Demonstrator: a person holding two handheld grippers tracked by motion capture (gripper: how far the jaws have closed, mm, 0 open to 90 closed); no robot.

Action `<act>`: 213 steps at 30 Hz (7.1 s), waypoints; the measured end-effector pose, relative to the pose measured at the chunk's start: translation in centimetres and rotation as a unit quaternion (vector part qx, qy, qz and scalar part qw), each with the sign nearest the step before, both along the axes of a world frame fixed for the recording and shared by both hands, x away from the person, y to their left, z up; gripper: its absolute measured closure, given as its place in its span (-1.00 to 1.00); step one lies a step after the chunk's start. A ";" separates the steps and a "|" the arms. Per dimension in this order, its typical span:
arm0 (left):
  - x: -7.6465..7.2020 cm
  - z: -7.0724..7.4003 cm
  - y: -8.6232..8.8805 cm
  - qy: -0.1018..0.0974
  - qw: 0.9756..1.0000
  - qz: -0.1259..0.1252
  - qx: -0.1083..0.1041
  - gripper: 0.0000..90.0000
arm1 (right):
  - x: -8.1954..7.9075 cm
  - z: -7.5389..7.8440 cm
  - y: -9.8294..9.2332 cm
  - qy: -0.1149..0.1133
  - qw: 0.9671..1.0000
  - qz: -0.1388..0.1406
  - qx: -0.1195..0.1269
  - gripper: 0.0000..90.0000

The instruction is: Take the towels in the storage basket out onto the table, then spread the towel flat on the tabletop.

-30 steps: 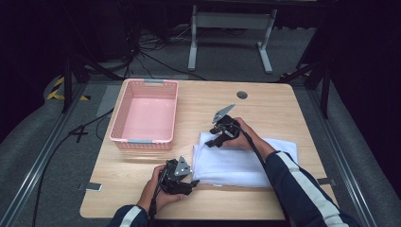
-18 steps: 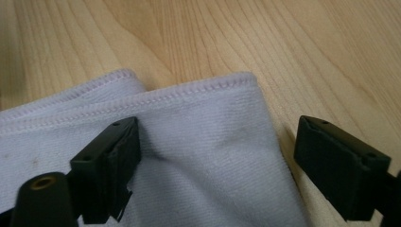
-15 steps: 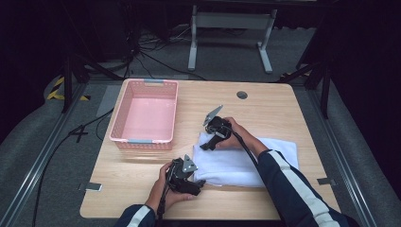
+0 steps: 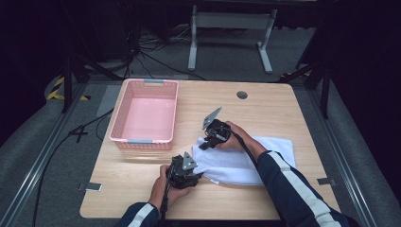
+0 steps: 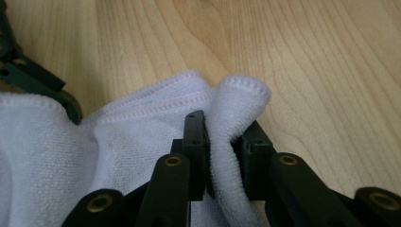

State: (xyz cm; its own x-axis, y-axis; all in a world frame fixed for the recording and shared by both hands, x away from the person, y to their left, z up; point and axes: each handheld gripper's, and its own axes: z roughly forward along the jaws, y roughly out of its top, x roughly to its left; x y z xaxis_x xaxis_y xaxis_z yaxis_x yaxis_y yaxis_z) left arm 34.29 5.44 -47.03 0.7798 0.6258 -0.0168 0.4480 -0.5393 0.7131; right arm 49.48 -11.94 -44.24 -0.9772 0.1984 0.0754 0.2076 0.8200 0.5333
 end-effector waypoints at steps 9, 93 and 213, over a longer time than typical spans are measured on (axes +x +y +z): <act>0.0 0.3 1.8 0.011 1.000 -0.002 0.006 0.67 | -0.4 0.1 1.6 -0.025 1.000 0.005 0.011 0.71; -0.7 10.2 0.9 -0.178 0.984 -0.024 -0.018 0.66 | -1.5 10.9 -0.5 -0.142 0.976 0.015 0.166 0.64; -0.4 2.3 -7.2 -0.051 0.986 -0.160 0.005 -0.23 | -7.2 3.7 -20.6 -0.141 0.948 -0.264 0.103 0.31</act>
